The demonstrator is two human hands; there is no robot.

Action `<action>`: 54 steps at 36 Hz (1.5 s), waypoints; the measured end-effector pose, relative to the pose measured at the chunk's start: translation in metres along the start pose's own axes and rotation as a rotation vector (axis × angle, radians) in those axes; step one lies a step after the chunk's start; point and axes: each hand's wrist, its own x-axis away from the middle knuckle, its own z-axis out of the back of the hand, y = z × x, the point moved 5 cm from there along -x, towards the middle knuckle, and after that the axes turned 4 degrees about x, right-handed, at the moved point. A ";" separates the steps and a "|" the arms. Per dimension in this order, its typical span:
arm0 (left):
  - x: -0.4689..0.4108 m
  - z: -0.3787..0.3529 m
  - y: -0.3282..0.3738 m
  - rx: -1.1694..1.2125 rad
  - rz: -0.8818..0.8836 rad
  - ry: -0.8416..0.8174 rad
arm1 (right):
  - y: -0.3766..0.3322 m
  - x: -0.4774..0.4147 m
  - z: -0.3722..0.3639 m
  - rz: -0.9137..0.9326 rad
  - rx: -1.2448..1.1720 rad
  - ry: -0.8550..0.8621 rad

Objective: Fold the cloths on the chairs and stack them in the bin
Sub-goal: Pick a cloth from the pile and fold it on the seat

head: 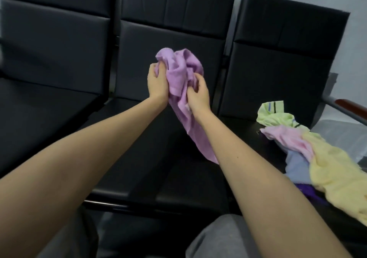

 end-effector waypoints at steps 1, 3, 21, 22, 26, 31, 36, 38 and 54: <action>0.002 0.006 -0.007 -0.076 -0.016 -0.019 | 0.012 0.001 -0.007 -0.059 0.056 -0.014; 0.001 0.022 -0.035 -0.268 0.006 -0.106 | 0.050 0.012 -0.016 -0.199 0.125 -0.016; 0.056 0.061 -0.074 -0.793 -0.450 -0.427 | 0.080 0.050 -0.043 0.309 1.220 -0.332; 0.056 0.059 -0.069 -0.758 -0.440 -0.468 | 0.076 0.049 -0.040 0.340 1.283 -0.303; 0.058 0.059 -0.062 -0.885 -0.211 -0.803 | 0.070 0.045 -0.024 0.281 1.188 -0.190; 0.046 0.080 -0.078 -1.463 -0.202 -0.923 | 0.066 0.039 -0.007 0.013 0.774 -0.165; 0.031 0.087 -0.058 -1.272 -0.338 -0.628 | 0.072 0.036 0.004 -0.191 0.375 -0.047; 0.025 0.091 -0.041 -1.150 -0.417 -0.375 | 0.069 0.040 0.008 -0.179 0.273 0.000; 0.008 0.141 -0.054 -0.986 0.120 -0.083 | 0.084 0.041 0.013 -0.392 0.405 0.066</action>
